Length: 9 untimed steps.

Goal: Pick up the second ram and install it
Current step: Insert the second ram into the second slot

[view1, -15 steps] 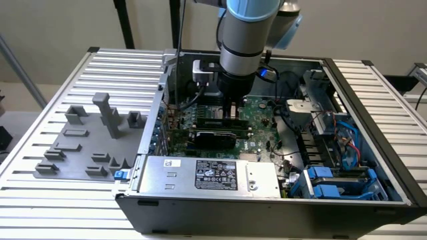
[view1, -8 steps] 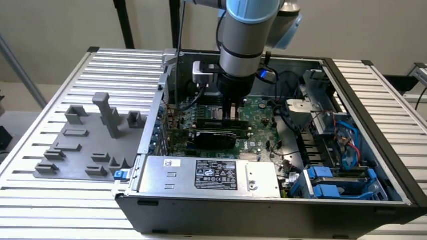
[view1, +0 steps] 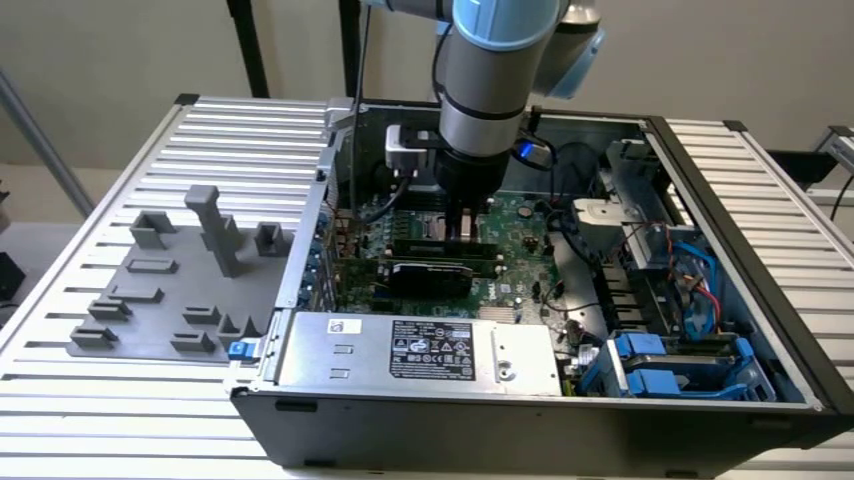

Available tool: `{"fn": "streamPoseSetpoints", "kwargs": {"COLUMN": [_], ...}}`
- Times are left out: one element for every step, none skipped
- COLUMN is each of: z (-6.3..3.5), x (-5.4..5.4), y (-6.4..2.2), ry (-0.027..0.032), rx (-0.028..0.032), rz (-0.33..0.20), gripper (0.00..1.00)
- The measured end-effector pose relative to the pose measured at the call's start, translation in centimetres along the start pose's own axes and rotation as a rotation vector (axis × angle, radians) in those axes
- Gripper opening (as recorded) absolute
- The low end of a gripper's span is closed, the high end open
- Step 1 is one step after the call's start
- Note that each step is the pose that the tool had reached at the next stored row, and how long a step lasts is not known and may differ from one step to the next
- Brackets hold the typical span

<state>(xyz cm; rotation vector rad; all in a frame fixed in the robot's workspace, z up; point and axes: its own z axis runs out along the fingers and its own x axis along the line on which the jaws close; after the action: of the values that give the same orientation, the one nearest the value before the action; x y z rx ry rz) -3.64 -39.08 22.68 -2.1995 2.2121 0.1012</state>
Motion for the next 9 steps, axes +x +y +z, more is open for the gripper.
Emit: {"fn": "streamPoseSetpoints", "kwargs": {"z": [0.02, 0.04, 0.06, 0.09, 0.1, 0.11, 0.12, 0.12, 0.13], "x": [0.0, 0.0, 0.0, 0.0, 0.0, -0.01, -0.03, -0.06, -0.09], "y": [-0.01, -0.02, -0.04, -0.06, -0.06, -0.07, -0.07, -0.07, -0.07], "ry": [-0.0001, -0.0002, -0.0001, -0.0001, -0.0001, -0.0003, -0.0003, -0.0003, -0.0004], "rx": [0.0001, 0.0001, 0.0, 0.0, 0.0001, 0.0002, 0.0002, 0.0002, 0.0003], "rz": [0.0, 0.0, 0.0, 0.0, 0.0, 0.001, 0.001, 0.002, 0.003], "gripper": [0.14, 0.14, 0.14, 0.14, 0.14, 0.14, 0.14, 0.14, 0.14]}}
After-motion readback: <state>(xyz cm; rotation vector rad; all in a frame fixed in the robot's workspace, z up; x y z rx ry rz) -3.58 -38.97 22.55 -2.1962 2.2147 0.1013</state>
